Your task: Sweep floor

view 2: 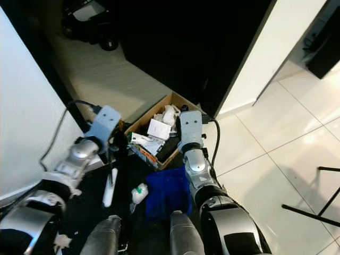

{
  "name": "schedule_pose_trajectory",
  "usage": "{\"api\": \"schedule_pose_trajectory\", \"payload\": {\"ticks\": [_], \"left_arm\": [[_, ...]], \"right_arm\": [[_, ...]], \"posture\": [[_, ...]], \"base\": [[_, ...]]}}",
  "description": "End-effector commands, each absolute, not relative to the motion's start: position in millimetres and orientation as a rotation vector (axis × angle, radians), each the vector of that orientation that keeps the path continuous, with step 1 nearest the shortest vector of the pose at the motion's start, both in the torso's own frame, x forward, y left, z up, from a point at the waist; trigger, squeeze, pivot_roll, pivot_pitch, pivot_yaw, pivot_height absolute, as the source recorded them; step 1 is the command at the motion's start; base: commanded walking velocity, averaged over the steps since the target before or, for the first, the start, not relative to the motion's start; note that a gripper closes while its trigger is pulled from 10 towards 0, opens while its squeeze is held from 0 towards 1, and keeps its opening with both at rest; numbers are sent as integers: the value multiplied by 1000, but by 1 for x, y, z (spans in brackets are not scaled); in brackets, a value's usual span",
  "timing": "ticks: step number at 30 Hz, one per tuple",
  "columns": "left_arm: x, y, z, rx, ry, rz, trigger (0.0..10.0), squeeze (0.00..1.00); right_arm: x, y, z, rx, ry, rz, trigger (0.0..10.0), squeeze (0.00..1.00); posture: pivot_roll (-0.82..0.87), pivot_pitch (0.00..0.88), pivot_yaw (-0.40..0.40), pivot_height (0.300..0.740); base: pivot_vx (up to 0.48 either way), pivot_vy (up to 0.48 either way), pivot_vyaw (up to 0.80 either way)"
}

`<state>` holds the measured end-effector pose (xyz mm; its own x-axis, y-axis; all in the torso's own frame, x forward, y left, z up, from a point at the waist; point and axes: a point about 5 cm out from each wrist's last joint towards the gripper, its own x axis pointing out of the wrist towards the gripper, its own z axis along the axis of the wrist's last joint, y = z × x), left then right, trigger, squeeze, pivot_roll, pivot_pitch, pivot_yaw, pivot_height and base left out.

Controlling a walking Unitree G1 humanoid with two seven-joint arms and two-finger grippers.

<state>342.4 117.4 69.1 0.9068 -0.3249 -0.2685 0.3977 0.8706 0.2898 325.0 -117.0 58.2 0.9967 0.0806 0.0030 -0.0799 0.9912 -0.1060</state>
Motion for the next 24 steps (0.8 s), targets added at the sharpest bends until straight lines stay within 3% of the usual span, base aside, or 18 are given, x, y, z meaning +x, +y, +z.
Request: {"api": "schedule_pose_trajectory", "payload": {"ticks": [1, 9, 14, 24], "left_arm": [[345, 104, 77, 249, 165, -382, 10000, 0], [352, 78, 98, 58, 76, -396, 10000, 0], [364, 59, 135, -89, -50, -422, 10000, 0], [379, 72, 191, -85, -220, -490, 10000, 0]], "right_arm": [[327, -117, 60, -122, -12, 83, 10000, 0], [325, -120, 58, -125, -4, 73, 10000, 0], [325, -121, 57, -126, 1, 65, 10000, 0], [328, -125, 59, -84, 11, 36, 10000, 0]], "posture": [[52, 129, -17, 740], [55, 126, -11, 740], [55, 123, -10, 740], [63, 111, -15, 740]], "base": [[0, 0, 0], [0, 0, 0], [0, 0, 0], [0, 0, 0]]}}
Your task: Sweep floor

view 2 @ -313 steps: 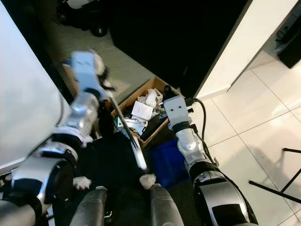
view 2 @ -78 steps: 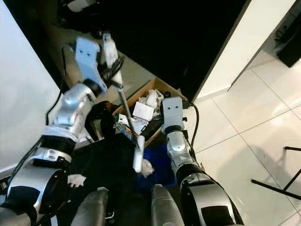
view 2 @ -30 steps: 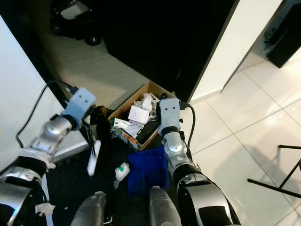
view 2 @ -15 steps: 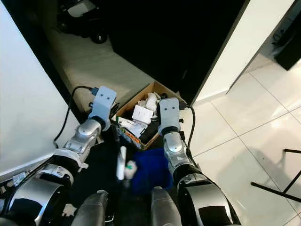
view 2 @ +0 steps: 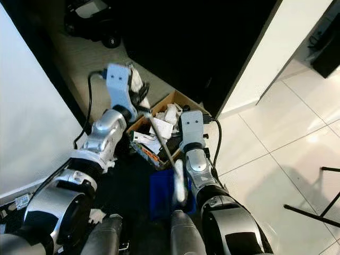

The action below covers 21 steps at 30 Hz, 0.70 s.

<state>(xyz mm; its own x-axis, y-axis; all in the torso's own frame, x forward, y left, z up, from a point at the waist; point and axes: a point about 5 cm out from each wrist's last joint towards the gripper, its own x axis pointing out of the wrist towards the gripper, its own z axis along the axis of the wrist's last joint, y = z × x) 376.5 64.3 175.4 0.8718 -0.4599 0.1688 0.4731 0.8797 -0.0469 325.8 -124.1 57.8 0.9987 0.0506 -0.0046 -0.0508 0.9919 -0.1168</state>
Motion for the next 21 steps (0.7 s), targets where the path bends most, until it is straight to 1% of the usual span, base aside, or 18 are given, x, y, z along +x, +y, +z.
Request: {"api": "schedule_pose_trajectory", "payload": {"ticks": [1, 5, 6, 8, 13, 17, 18, 19, 21], "left_arm": [[380, 75, 194, -69, -232, -497, 10000, 0], [380, 82, 199, -43, -250, -505, 10000, 0], [380, 89, 204, -22, -265, -517, 10000, 0], [380, 91, 205, -17, -270, -522, 10000, 0], [375, 100, 216, 25, -285, -600, 10000, 0], [372, 106, 222, 44, -299, -625, 10000, 0], [371, 112, 229, 49, -314, -627, 10000, 0], [371, 112, 229, 49, -314, -627, 10000, 0], [373, 130, 249, 57, -370, -586, 10000, 0]], "right_arm": [[328, -126, 59, -63, 16, 25, 10000, 0], [330, -129, 60, 2, 21, 0, 10000, 0], [332, -130, 63, 77, 16, -2, 10000, 0], [332, -130, 63, 97, 14, 2, 10000, 0], [335, -125, 67, 221, -1, 69, 10000, 0], [335, -123, 68, 274, -6, 95, 10000, 0], [335, -122, 68, 300, -10, 108, 10000, 0], [335, -122, 68, 300, -10, 108, 10000, 0], [335, -120, 68, 343, -13, 135, 10000, 0]], "posture": [[65, 106, -14, 740], [66, 99, -12, 740], [67, 95, -11, 740], [68, 92, -9, 740], [70, 83, -8, 740], [73, 81, -10, 740], [76, 76, -11, 740], [76, 76, -11, 740], [84, 71, -13, 740]], "base": [[0, 0, 0], [0, 0, 0], [0, 0, 0], [0, 0, 0], [0, 0, 0], [0, 0, 0], [0, 0, 0], [0, 0, 0], [0, 0, 0]]}}
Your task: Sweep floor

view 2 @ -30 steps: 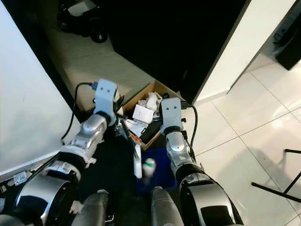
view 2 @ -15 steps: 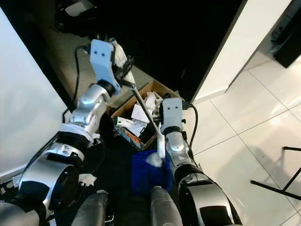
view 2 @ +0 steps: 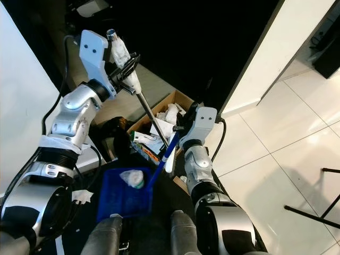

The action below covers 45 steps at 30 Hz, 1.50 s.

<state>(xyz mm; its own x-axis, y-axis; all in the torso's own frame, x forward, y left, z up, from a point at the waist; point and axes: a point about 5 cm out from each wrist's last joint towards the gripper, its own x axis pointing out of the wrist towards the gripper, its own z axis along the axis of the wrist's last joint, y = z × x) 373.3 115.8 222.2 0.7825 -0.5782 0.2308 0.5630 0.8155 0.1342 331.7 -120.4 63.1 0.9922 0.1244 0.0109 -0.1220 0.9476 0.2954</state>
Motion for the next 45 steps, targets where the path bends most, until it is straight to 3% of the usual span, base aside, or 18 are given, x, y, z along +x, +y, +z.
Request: {"api": "schedule_pose_trajectory", "payload": {"ticks": [1, 5, 9, 14, 27, 31, 38, 41, 45], "left_arm": [[373, 130, 249, 57, -370, -586, 10000, 0], [376, 163, 289, 105, -487, -459, 10000, 0], [375, 173, 301, 126, -497, -462, 10000, 0], [372, 176, 275, 343, -337, -563, 10000, 0], [359, 193, 246, 551, -169, -644, 10000, 0], [353, 212, 241, 644, -113, -582, 10000, 0], [349, 225, 219, 579, -75, -479, 10000, 0], [338, 229, 186, 391, -16, -417, 10000, 0], [331, 231, 167, 328, 19, -396, 10000, 0]], "right_arm": [[335, -120, 68, 343, -13, 135, 10000, 0], [333, -114, 65, 334, 10, 180, 10000, 0], [330, -112, 60, 264, 48, 217, 10000, 0], [326, -121, 52, 166, 83, 225, 10000, 0], [323, -159, 51, 155, 71, 172, 10000, 0], [323, -177, 54, 154, 58, 148, 10000, 0], [320, -188, 54, 162, 47, 111, 10000, 0], [316, -195, 54, 142, 41, 124, 10000, 0], [314, -199, 53, 121, 42, 140, 10000, 0]], "posture": [[84, 71, -13, 740], [91, 58, -13, 740], [91, 55, -12, 740], [79, 48, -6, 740], [65, 44, -8, 740], [65, 44, -9, 740], [58, 48, -2, 740], [57, 51, 0, 740], [55, 54, 0, 740]], "base": [[0, 0, 0], [0, 0, 0], [0, 0, 0], [0, 0, 0], [0, 0, 0], [0, 0, 0], [0, 0, 0], [0, 0, 0], [0, 0, 0]]}}
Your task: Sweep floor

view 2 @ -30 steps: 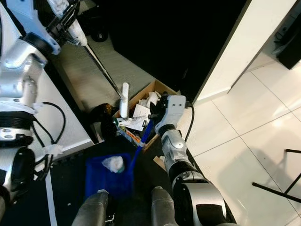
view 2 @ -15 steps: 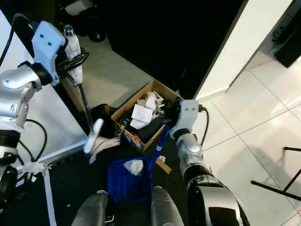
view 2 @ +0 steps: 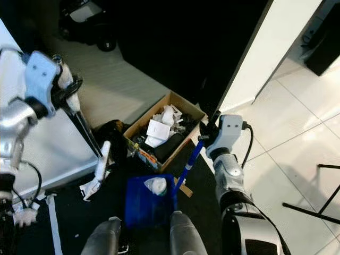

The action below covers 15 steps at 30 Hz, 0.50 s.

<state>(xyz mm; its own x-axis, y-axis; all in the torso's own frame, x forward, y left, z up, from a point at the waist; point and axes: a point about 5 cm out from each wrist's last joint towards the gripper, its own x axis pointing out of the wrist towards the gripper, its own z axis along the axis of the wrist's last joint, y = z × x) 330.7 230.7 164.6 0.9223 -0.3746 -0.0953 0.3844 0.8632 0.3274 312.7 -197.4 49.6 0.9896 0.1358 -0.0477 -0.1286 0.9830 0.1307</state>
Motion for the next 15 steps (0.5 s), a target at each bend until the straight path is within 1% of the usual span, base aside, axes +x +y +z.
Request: {"api": "schedule_pose_trajectory", "payload": {"ticks": [1, 4, 10, 11, 15], "left_arm": [[328, 233, 157, 304, 42, -364, 10000, 0], [322, 235, 136, 234, 96, -284, 10000, 0], [315, 233, 120, 217, 134, -250, 10000, 0], [313, 230, 115, 188, 140, -235, 10000, 0], [311, 225, 105, 141, 140, -202, 10000, 0]], "right_arm": [[313, -202, 54, 118, 37, 142, 10000, 0], [313, -213, 61, 104, 17, 152, 10000, 0], [311, -225, 66, 49, 13, 172, 10000, 0], [309, -231, 66, 36, 15, 159, 10000, 0], [305, -239, 65, 34, 11, 119, 10000, 0]], "posture": [[54, 55, 2, 740], [50, 54, 3, 740], [43, 55, 3, 740], [37, 56, 3, 740], [34, 57, 4, 740]], "base": [[0, 0, 0], [0, 0, 0], [0, 0, 0], [0, 0, 0], [0, 0, 0]]}}
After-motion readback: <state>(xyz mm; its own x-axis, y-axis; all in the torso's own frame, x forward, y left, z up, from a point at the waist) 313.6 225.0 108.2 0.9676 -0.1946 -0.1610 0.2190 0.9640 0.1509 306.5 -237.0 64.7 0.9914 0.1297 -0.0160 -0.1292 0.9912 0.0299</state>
